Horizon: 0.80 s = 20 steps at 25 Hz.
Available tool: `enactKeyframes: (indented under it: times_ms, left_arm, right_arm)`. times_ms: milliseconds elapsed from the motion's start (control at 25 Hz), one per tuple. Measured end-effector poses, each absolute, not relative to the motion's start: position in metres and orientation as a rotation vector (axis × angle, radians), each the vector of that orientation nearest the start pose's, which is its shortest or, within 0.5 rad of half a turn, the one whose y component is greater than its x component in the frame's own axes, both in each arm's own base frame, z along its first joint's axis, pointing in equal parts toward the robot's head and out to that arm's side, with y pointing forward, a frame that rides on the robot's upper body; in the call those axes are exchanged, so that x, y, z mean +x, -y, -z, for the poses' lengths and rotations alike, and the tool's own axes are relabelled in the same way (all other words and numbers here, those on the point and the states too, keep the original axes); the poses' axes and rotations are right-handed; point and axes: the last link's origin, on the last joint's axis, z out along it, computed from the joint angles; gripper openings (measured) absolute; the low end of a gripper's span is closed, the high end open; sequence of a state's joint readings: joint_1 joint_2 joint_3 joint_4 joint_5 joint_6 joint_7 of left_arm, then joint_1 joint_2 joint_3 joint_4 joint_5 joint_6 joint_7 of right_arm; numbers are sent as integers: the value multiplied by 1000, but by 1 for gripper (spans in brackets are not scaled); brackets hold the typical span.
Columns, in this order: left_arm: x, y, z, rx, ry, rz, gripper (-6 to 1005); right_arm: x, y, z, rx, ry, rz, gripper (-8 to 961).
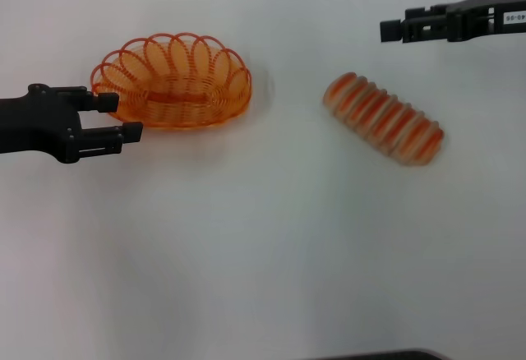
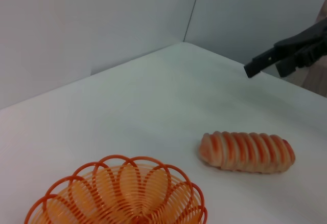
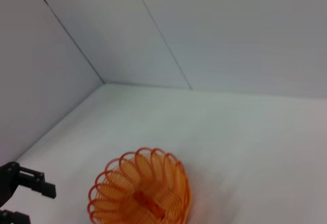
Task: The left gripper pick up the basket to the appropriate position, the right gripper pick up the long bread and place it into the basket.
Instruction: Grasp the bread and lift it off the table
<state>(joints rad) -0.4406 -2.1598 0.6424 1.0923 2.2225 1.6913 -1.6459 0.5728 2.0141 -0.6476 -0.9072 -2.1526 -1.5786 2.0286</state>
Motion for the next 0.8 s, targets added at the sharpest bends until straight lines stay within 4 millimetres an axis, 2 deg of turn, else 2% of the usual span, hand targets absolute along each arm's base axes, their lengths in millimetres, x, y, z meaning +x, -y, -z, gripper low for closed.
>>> enactKeyframes:
  times_ms: [240, 440, 560, 800]
  left_arm:
    - [-264, -312, -38, -2723, 721, 409, 625]
    - [-261, -314, -40, -2726, 699, 396, 625]
    - [-260, -314, -41, -2725, 692, 392, 625]
    - [-261, -314, -41, -2727, 695, 391, 625]
  right_arm:
    - [244, -371, -57, -2581, -1293, -349, 866]
    - [237, -382, -55, -2556, -1365, -105, 867]
    - [234, -390, -57, -2516, -1371, 61, 875]
    - [226, -396, -53, -2519, -1323, 233, 899]
